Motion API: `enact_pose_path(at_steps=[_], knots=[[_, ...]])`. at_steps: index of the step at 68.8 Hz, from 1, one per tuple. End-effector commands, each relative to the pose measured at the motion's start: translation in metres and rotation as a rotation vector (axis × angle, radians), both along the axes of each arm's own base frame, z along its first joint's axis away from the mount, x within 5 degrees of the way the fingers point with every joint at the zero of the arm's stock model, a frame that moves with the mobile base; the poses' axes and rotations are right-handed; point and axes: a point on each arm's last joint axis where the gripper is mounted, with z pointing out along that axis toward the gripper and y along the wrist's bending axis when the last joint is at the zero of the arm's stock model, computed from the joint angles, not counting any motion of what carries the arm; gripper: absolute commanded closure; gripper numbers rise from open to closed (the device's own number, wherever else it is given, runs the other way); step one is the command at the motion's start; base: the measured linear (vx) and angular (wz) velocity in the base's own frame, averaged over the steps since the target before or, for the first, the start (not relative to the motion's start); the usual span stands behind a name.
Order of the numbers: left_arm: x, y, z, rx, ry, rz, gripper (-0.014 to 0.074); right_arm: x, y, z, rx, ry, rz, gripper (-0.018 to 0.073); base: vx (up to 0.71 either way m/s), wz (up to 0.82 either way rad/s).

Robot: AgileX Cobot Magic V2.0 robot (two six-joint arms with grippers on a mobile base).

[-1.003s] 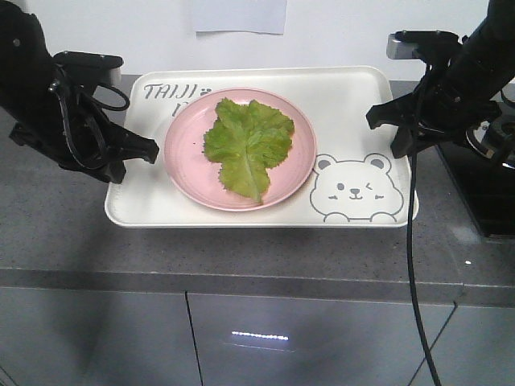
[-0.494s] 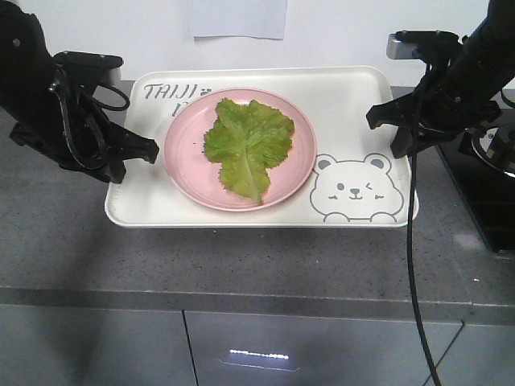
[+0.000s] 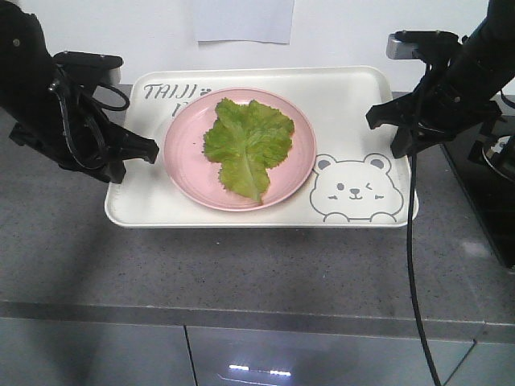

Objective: Transfer vegetables to tray and serve
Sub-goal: 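Continue driving up to the counter with the tray held level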

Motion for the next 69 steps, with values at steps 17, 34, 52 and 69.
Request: enact_pose_path(at_steps=[17, 34, 52, 69], knots=[[-0.0080, -0.0116, 0.0299, -0.121, -0.126, -0.040, 0.0602, -0.0167, 0.0113, 0.0317, 0.088, -0.067, 0.065, 0.0566, 0.05, 0.00], [-0.0080, -0.0116, 0.0299, -0.121, -0.126, -0.040, 0.0602, -0.0167, 0.0113, 0.0317, 0.088, -0.067, 0.065, 0.0565, 0.06, 0.00], [-0.0080, -0.0116, 0.0299, -0.121, -0.126, -0.040, 0.0602, -0.0167, 0.0113, 0.0317, 0.088, -0.067, 0.065, 0.0565, 0.06, -0.01], [-0.0080, -0.0116, 0.0299, -0.121, -0.126, -0.040, 0.0602, -0.0167, 0.0113, 0.0317, 0.088, -0.067, 0.065, 0.0565, 0.06, -0.02]])
